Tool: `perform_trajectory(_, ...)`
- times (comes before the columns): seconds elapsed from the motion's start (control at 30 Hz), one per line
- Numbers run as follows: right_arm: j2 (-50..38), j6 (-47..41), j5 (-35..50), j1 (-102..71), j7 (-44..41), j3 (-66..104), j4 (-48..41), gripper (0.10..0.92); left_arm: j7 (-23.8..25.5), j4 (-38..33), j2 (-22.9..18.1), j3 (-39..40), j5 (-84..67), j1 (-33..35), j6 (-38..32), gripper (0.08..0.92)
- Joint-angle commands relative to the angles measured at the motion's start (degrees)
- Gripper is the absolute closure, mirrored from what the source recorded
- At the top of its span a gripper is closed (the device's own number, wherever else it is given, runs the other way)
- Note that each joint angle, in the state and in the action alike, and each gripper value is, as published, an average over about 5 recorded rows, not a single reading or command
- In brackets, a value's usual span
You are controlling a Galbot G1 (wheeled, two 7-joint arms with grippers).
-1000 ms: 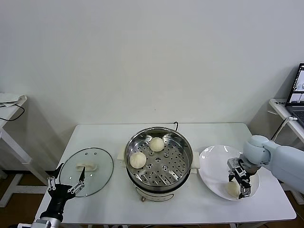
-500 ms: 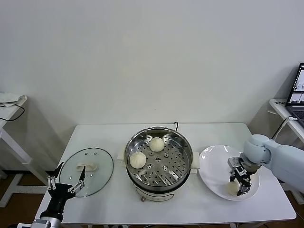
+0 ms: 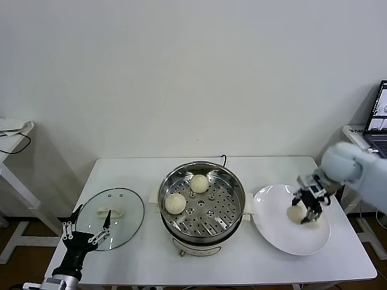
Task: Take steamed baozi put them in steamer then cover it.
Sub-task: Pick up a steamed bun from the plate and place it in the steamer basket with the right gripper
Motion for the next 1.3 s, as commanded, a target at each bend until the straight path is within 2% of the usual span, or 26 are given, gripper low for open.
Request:
perform_trajectory(0.03, 3.6, 6.1, 6.4, 27.6, -1.0, -11.8, 6.9, 0.397, -0.2, -0.8, 0.4, 0.3, 0.0, 0.2, 0.2, 0.177)
perform_trajectory(0.23, 11.7, 15.6, 5.9, 37.3, -0.4, -17.1, 9.5, 0.394, -0.2, -1.4, 0.4, 0.2, -0.2, 0.2, 0.3, 0.177)
perform_trajectory(0.57, 27.1, 28.4, -0.4, 37.0, 5.3, -19.7, 9.0, 0.389, 0.1, -1.7, 0.1, -0.8, -0.7, 0.2, 0.5, 0.177)
perform_trajectory(0.93, 33.7, 32.4, -9.8, 25.8, 9.6, -19.3, 8.1, 0.389, 0.4, -1.2, 0.0, -2.1, -1.3, -0.1, 0.5, 0.177)
perform_trajectory(1.3, 35.8, 32.7, -12.1, 19.0, 10.2, -18.4, 7.9, 0.389, 0.7, -0.2, -0.1, -3.5, -1.4, -0.3, 0.4, 0.177)
